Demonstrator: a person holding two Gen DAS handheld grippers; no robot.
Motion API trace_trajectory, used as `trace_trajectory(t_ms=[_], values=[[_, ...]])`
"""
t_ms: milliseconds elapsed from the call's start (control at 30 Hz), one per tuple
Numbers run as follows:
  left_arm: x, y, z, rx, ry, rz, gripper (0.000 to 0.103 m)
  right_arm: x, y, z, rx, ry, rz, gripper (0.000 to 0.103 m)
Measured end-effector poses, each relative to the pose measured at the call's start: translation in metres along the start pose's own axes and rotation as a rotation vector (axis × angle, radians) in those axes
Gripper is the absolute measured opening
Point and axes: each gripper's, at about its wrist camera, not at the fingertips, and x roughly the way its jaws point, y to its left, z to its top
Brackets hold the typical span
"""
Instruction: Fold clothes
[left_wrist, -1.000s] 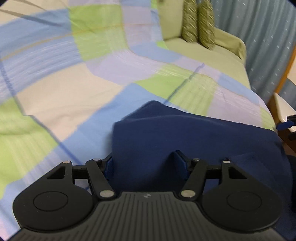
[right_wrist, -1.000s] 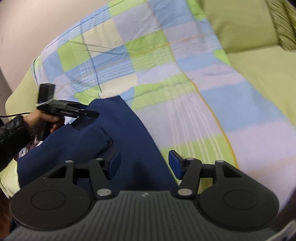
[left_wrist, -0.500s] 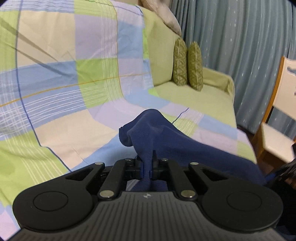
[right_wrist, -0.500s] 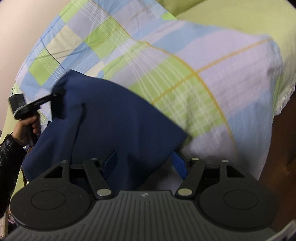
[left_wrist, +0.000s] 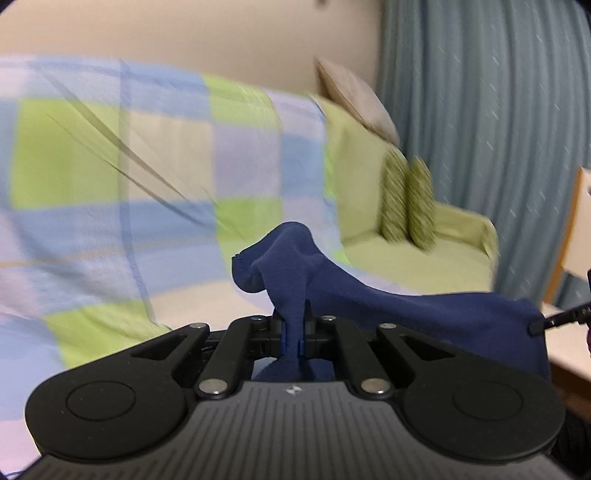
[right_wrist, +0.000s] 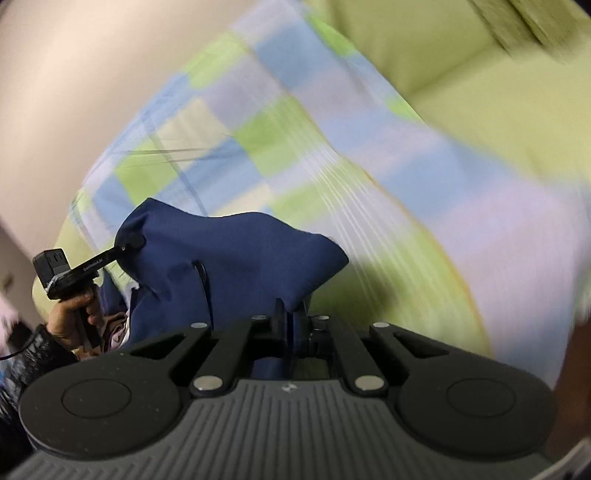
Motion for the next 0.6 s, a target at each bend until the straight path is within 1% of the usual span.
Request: trace_trajectory(t_ms=[67,100,200,267,333,367,400,433,467,533,600], values=[[-0.011,0.009,0.012,-0.011,-0.026,0.058,0.003,0.013,0.011,0.040,-0.115,-0.016,0.014,0.002],[-0.014,0.015,0.018,-0.016,-0.033,0.087,0.003,0.033,0.017,0.077,-0.202,-0.029,0.026,0.002],[-0.008,0.047,0.031,-0.033,-0.027,0.211,0.003,0.083,0.025,0.138,-0.333,-0.031,0.036,0.002],[0.006,0.069,0.030,-0.050,-0.013,0.271,0.003,0.125,0.027,0.161,-0.383,-0.028,0.038,0.002],[0.030,0.098,0.020,-0.088,0.015,0.314,0.003,0.168,0.029,0.183,-0.431,-0.024,0.038,0.002],[0.040,0.109,0.014,-0.100,0.033,0.327,0.003,0.197,0.028,0.188,-0.448,-0.016,0.037,0.002],[0.057,0.121,0.005,-0.100,0.067,0.344,0.003,0.227,0.027,0.192,-0.463,-0.008,0.034,0.002],[0.067,0.128,-0.003,-0.099,0.091,0.357,0.003,0.244,0.026,0.193,-0.465,0.002,0.033,0.002],[0.077,0.133,-0.011,-0.103,0.110,0.365,0.003,0.270,0.021,0.189,-0.467,0.023,0.023,0.002],[0.109,0.151,-0.038,-0.106,0.173,0.401,0.003,0.314,0.011,0.175,-0.466,0.067,-0.006,0.002],[0.129,0.163,-0.057,-0.098,0.225,0.436,0.005,0.345,-0.001,0.158,-0.469,0.105,-0.037,0.002]])
